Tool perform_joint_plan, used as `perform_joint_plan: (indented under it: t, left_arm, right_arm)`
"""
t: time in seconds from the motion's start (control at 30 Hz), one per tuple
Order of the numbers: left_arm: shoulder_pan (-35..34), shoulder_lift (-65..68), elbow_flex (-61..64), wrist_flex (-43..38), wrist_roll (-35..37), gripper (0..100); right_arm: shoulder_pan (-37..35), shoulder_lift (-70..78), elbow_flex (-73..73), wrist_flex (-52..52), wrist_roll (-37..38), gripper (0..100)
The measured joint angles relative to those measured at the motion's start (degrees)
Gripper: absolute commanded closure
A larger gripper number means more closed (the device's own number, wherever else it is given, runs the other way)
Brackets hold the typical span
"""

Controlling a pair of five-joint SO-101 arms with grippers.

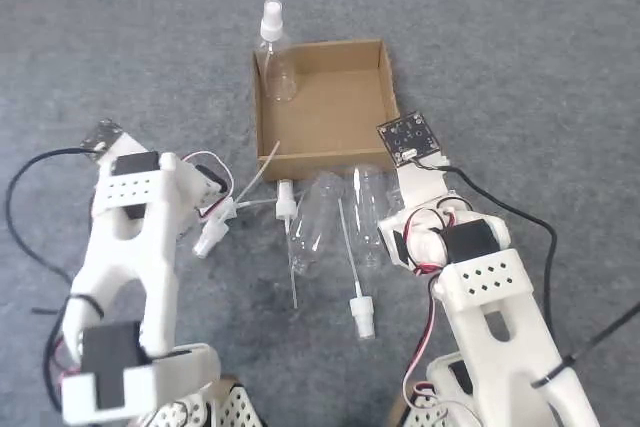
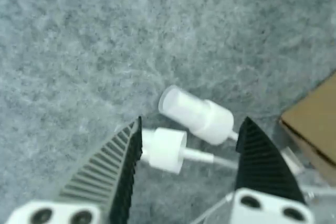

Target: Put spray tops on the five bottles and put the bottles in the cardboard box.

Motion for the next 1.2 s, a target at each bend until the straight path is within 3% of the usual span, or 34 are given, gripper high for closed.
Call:
perform_joint_plan:
  t: [0.23, 0.67, 0.93, 1.2]
  left_arm:
    - [0.0, 7.65, 0.0, -7.21, 0.35, 78]
    - [0.0, 8.26, 0.0, -14.59, 0.35, 93]
    - [0.0, 14.68, -3.08, -14.86, 0.35, 93]
    - [0.0, 21.98, -13.1, -6.95, 0.35, 93]
  right_arm:
    - [0.0, 0.0, 0.0, 0.0, 0.0, 91.6]
    - [0.0, 0.0, 0.0, 0.0, 0.0, 91.5]
    - [0.0, 0.0, 1.14, -0.09, 0.0, 91.5]
    - [0.0, 0.0, 1.41, -0.09, 0.0, 91.5]
